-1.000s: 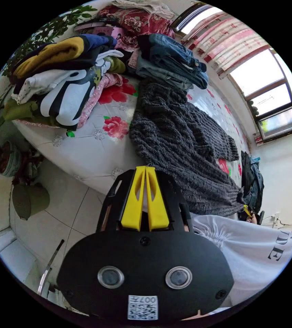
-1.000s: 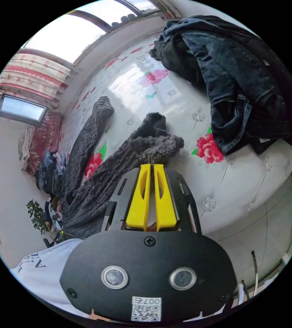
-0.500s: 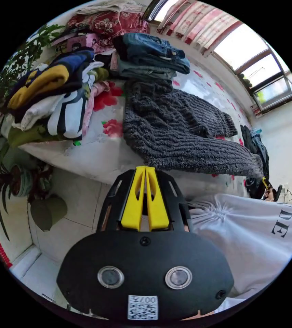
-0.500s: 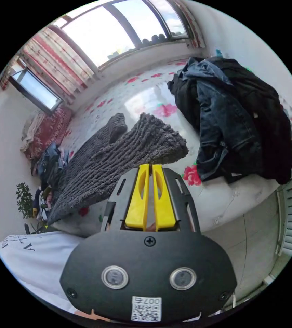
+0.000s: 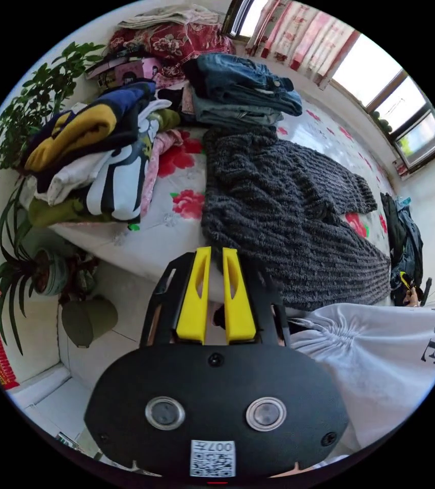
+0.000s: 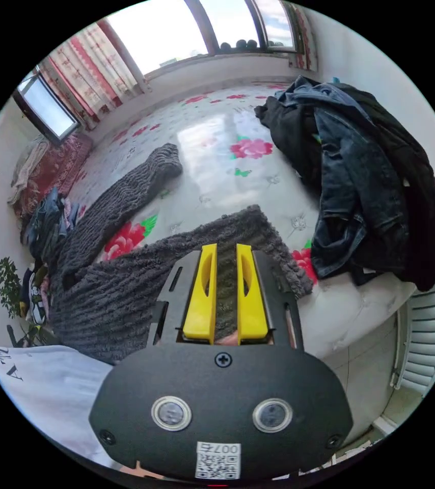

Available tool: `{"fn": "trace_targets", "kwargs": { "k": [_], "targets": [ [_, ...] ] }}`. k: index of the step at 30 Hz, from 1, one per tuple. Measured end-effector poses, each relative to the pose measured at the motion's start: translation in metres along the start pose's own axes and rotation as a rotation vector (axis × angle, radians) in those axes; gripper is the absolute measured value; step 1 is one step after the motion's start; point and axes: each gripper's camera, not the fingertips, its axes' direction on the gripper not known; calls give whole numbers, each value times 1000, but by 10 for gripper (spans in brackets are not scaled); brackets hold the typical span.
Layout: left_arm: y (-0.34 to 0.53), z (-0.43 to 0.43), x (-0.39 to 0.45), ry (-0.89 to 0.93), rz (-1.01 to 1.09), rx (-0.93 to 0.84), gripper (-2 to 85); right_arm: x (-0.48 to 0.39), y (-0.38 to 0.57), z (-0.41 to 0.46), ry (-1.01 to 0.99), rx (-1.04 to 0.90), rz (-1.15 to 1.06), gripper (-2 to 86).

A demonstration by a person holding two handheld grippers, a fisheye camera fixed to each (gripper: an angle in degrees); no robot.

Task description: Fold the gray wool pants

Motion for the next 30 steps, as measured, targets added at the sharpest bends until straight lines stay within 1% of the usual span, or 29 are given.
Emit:
{"fn": "trace_targets", "kwargs": {
  "k": [4, 8, 12, 17, 19, 21, 23, 24, 26, 27, 28, 29, 30],
  "targets": [
    [-60, 14, 22, 6, 74, 53, 65, -70, -60, 34, -73, 7, -155, 64],
    [-140, 47, 42, -51, 129, 70, 75, -132, -131, 69, -85, 11, -254, 71],
    [-212, 91, 48, -49, 121, 46, 97, -168, -192, 108, -59, -7, -286, 78],
    [-260, 155, 47, -82, 89, -32, 131, -193, -265, 180, 8, -73, -276, 81],
    [-266, 179, 47, -125, 63, -83, 120, -192, -279, 207, 48, -109, -250, 79],
    [-265, 192, 61, -200, 102, -47, 82, -188, -287, 235, 46, -185, -229, 73],
    [-265, 198, 73, -230, 153, -54, 46, -182, -290, 264, 90, -304, -203, 58],
    [-265, 198, 77, -235, 159, -58, 24, -183, -291, 262, 105, -281, -210, 53],
    [-264, 189, 72, -220, 144, -58, 9, -181, -295, 229, 55, -165, -259, 38],
    [-262, 173, 64, -198, 106, -24, 5, -179, -296, 215, 31, -123, -266, 35],
    [-260, 161, 58, -181, 82, 5, 2, -172, -296, 181, -29, -21, -281, 31],
    [-253, 133, 47, -123, 37, 75, 0, -162, -292, 142, -96, 92, -300, 27],
    [-242, 100, 37, -49, 12, 154, -2, -155, -288, 122, -127, 143, -311, 27]
  ]
}}
